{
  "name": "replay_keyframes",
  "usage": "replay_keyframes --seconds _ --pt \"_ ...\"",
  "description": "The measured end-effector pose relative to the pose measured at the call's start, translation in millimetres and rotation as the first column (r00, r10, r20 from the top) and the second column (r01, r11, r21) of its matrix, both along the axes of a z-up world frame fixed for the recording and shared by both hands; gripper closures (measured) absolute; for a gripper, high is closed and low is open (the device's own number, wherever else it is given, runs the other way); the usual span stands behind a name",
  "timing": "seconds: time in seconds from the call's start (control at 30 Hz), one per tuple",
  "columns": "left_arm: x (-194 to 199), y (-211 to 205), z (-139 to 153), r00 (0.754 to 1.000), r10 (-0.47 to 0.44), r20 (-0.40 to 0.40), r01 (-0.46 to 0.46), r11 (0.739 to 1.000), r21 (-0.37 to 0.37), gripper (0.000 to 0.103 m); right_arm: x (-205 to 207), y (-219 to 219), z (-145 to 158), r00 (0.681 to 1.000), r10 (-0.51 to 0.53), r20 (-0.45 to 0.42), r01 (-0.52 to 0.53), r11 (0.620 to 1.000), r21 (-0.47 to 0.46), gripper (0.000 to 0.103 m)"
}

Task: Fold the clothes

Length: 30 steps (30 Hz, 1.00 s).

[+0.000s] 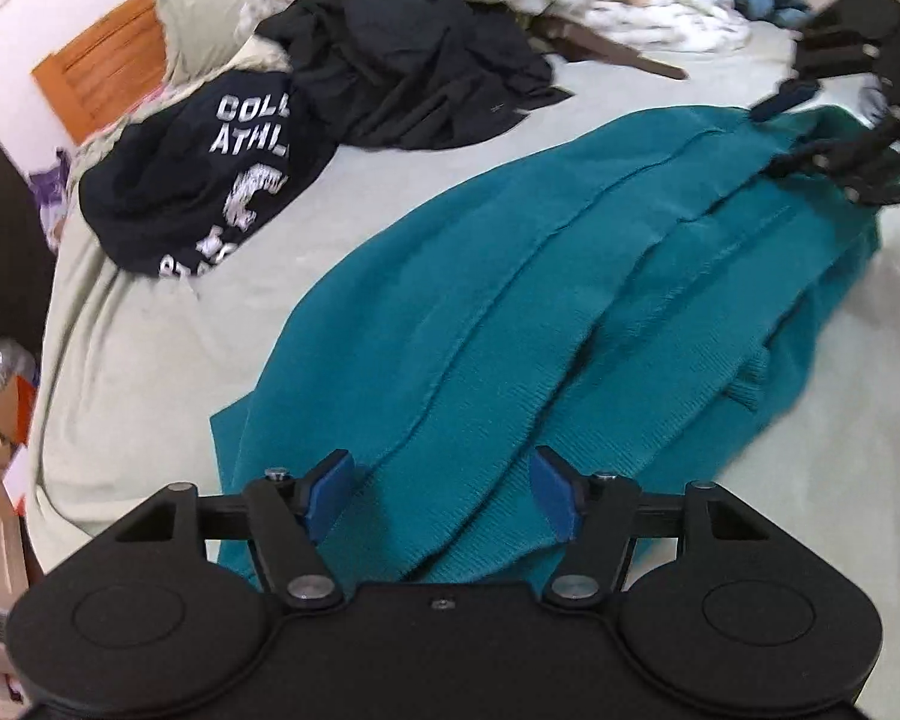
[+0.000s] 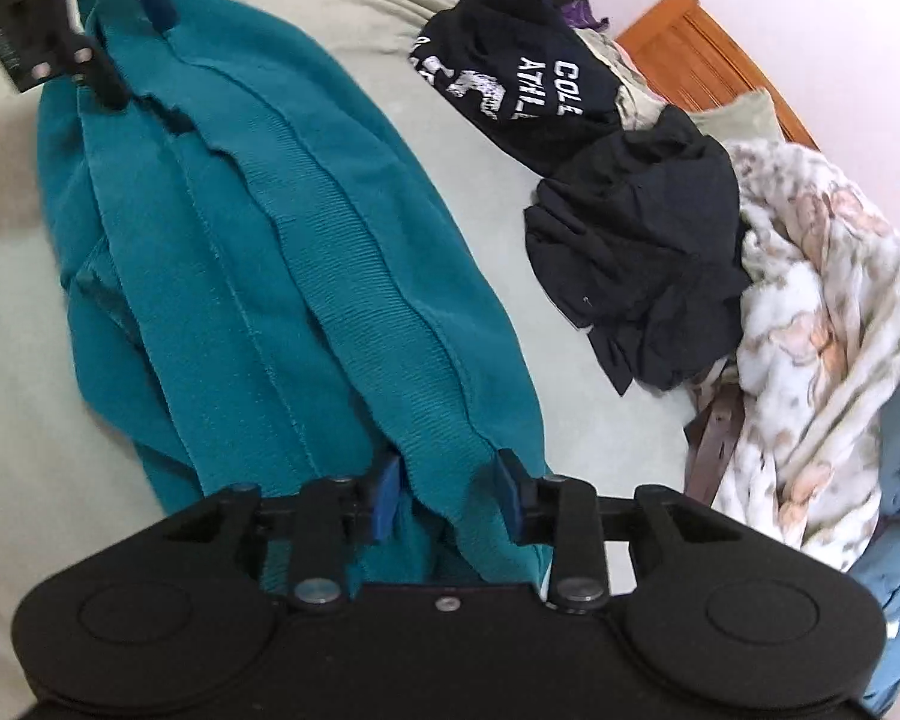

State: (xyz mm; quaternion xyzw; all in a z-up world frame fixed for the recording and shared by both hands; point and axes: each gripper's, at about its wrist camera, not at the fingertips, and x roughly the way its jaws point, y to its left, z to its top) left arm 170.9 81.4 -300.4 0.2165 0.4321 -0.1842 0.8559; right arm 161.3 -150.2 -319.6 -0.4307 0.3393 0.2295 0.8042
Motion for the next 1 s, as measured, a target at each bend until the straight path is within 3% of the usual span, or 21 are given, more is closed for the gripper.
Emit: replay_keyframes --seconds 0.03,0.1,0.13,0.17,0.23,0.37,0.5,0.63,0.73,0.9,1.0 --pt "3 2 -3 1.000 0.003 0.000 -0.003 1.000 -0.014 0.036 1 1 0 1.000 0.000 -0.004 0.000 1.000 0.005 0.082" --pt "4 2 -9 1.000 -0.007 0.026 0.007 1.000 0.010 0.054 3 3 2 1.000 0.002 -0.010 -0.002 1.000 0.014 0.090" --pt "5 2 -9 0.999 -0.007 0.035 0.006 1.000 0.016 0.075 3 4 3 1.000 0.002 -0.014 -0.001 1.000 0.019 0.092" --pt "5 2 -8 0.999 -0.005 0.043 0.004 1.000 0.018 0.083 4 4 6 1.000 -0.005 -0.022 0.005 0.999 0.036 0.094" --pt "6 5 -3 0.998 0.001 0.064 -0.001 1.000 0.005 0.093 5 1 12 0.999 -0.014 -0.035 0.016 0.998 0.065 0.097" --pt "-4 11 22 0.994 -0.019 0.107 0.022 1.000 -0.019 0.095 10 -12 37 0.994 -0.049 -0.098 0.065 0.984 0.166 0.101" --pt "-19 27 56 0.992 0.004 0.128 0.009 0.995 -0.103 0.096 0 -26 65 0.986 -0.068 -0.152 0.108 0.955 0.275 0.101" --pt "-39 45 79 0.993 -0.002 0.115 0.017 0.991 -0.134 0.096 -17 -33 74 0.969 -0.052 -0.241 0.131 0.938 0.322 0.101" --pt "-51 44 67 0.997 -0.048 0.058 0.053 0.995 -0.085 0.097 -35 -33 59 0.957 -0.049 -0.284 0.137 0.944 0.301 0.101" --pt "-59 30 22 0.996 -0.083 -0.025 0.083 0.997 -0.010 0.097 -41 -35 16 0.936 -0.088 -0.342 0.174 0.958 0.227 0.102" --pt "-56 26 9 0.996 -0.062 -0.070 0.062 0.998 -0.015 0.095 -38 -42 1 0.913 -0.109 -0.393 0.214 0.949 0.233 0.099"
